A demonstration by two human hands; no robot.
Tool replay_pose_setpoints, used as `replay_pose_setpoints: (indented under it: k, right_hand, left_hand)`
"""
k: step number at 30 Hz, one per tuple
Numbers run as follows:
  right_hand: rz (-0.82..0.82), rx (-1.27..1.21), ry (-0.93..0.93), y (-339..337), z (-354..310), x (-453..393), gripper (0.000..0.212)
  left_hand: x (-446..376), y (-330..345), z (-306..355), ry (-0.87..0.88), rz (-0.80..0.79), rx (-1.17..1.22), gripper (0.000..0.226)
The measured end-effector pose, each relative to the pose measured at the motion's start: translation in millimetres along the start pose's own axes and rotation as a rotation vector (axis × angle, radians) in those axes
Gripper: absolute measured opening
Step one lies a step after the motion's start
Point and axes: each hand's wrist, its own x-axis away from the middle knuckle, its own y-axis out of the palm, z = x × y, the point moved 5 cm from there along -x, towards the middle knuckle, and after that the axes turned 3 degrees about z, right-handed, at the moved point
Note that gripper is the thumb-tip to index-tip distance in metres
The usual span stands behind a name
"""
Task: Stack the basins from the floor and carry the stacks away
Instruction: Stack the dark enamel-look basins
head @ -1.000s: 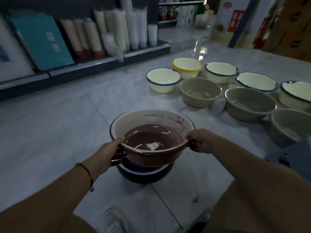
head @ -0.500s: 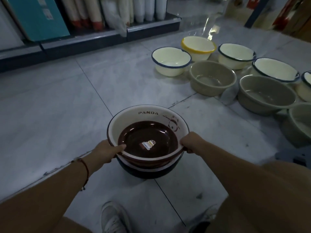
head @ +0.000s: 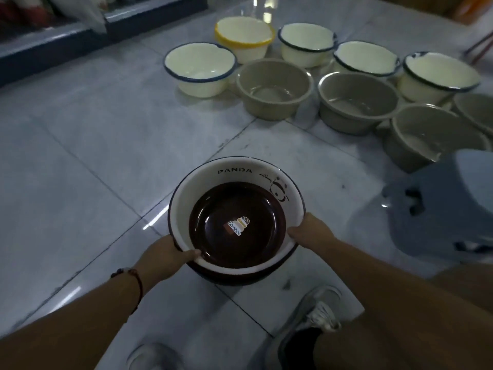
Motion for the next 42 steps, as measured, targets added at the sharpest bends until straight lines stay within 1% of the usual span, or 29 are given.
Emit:
replay_pose_setpoints:
  k: [2,5,8,9,10,12,14,16,17,19,20,21,22,23,24,26,27,30,33,34,36,38,40,42]
  right_hand:
    - [0.038,-0.023,0.061,-19,35,3,0.044]
    - [0.073,-0.123,0.118,-43,86,11,0.042]
    - [0.118,-0.240,0.082,-61,124,22,0.018]
    - [0.136,-0.261,0.081,-66,137,24,0.009]
    - [0.153,-0.286,0.069,-69,147,23,0.006]
    - [0.139,-0.312,0.112,-72,175,13,0.015]
    - [0.093,-0.297,0.211,-72,203,1,0.006]
    - [0.076,-0.268,0.256,-77,219,-11,0.029]
    - [0.081,-0.227,0.238,-82,220,-14,0.035]
    - [0.082,-0.131,0.202,-89,221,-17,0.044]
    - [0.083,-0.077,0.189,-91,222,-17,0.047]
    - [0.084,-0.026,0.181,-93,224,-14,0.049]
    - [0.102,0.013,0.165,-94,228,-12,0.050]
    - [0.123,0.058,0.150,-97,232,-8,0.049]
    - [0.145,0.118,0.120,-98,237,-7,0.049]
    - [0.153,0.292,0.072,-98,246,-1,0.055]
    - [0.128,0.373,0.069,-97,250,3,0.061]
    - [-0.014,0.526,0.087,-84,266,13,0.081]
    - [-0.170,0.682,0.032,-57,283,21,0.088]
    - [-0.208,0.737,0.001,-46,288,23,0.086]
    - [-0.260,0.846,-0.061,-28,291,25,0.074]
    - [-0.241,0.909,-0.109,-23,289,21,0.057]
    - [-0.215,0.979,-0.130,-34,286,15,0.046]
    - [-0.181,0.985,-0.085,-61,291,14,0.042]
  left_hand:
    - [-9,21,27,0.061,-0.076,-0.027,0.047]
    - [-21,57,69,0.150,-0.178,-0.062,0.046]
    - [-31,90,103,0.181,-0.216,-0.084,0.039]
    - [-34,102,112,0.197,-0.232,-0.071,0.041]
    - [-40,112,117,0.212,-0.235,-0.061,0.050]
    - [-62,133,118,0.259,-0.235,-0.046,0.077]
    - [-94,153,110,0.305,-0.246,-0.067,0.091]
    - [-75,150,144,0.314,-0.210,-0.186,0.097]
    - [-63,148,159,0.312,-0.185,-0.298,0.091]
    - [-48,146,182,0.325,-0.100,-0.686,0.074]
    - [-39,144,196,0.353,-0.014,-0.903,0.075]
    - [-30,144,210,0.426,0.075,-1.095,0.079]
    - [-24,149,225,0.541,0.140,-1.215,0.083]
    - [-20,156,237,0.683,0.162,-1.227,0.087]
    - [-16,165,247,0.798,0.104,-1.205,0.088]
    - [-8,177,265,0.926,-0.064,-1.163,0.087]
    - [-4,182,272,0.961,-0.106,-1.163,0.086]
    - [-3,193,282,1.029,-0.123,-1.157,0.083]
    - [-12,204,281,1.013,-0.139,-1.128,0.083]
    - [-16,208,280,0.999,-0.158,-1.128,0.083]
    - [-22,216,280,0.973,-0.203,-1.120,0.083]
    - [-27,221,285,0.965,-0.215,-1.104,0.082]
    - [-28,226,294,0.979,-0.225,-1.117,0.082]
    - [-24,228,305,0.983,-0.259,-1.141,0.081]
